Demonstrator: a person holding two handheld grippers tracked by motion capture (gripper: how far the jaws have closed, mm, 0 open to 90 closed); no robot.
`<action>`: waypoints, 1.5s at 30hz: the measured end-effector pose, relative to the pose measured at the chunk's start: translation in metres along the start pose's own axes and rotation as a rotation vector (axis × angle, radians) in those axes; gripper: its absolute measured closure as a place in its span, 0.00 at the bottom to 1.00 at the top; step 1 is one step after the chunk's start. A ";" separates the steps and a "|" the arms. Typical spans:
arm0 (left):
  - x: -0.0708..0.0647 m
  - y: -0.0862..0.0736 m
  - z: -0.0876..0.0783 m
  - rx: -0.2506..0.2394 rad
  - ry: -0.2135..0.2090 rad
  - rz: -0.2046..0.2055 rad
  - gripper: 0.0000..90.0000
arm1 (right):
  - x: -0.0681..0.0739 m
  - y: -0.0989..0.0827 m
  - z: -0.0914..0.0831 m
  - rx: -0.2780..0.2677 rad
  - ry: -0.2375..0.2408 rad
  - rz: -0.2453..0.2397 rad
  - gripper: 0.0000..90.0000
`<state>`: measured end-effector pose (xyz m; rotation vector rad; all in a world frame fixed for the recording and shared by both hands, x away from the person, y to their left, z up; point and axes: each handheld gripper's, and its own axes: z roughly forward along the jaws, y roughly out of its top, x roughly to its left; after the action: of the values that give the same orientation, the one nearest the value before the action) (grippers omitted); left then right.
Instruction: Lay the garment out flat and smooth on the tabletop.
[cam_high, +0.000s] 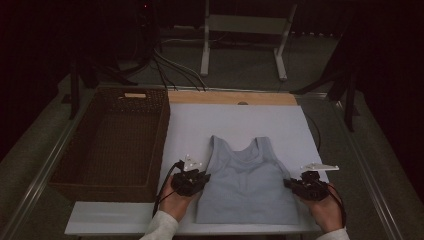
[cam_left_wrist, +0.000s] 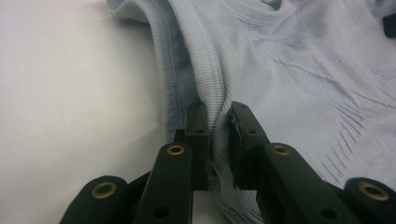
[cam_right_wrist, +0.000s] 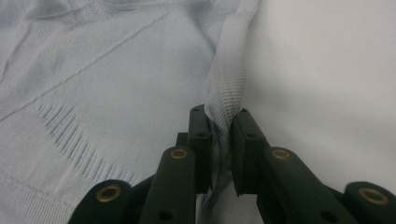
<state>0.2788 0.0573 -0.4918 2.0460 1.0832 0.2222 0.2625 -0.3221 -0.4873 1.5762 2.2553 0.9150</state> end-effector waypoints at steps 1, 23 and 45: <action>0.000 0.001 0.001 -0.002 0.001 0.001 0.89 | 0.000 0.000 -0.001 -0.005 -0.005 0.001 0.90; 0.007 0.017 0.014 -0.039 0.013 -0.023 0.88 | -0.010 0.006 -0.001 -0.062 -0.037 0.018 0.89; 0.014 0.022 -0.021 -0.225 -0.021 -0.073 0.04 | -0.006 0.008 -0.015 -0.235 -0.027 0.026 0.16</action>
<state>0.2912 0.0727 -0.4646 1.8023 1.0683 0.2722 0.2631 -0.3314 -0.4721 1.5066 2.0275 1.1124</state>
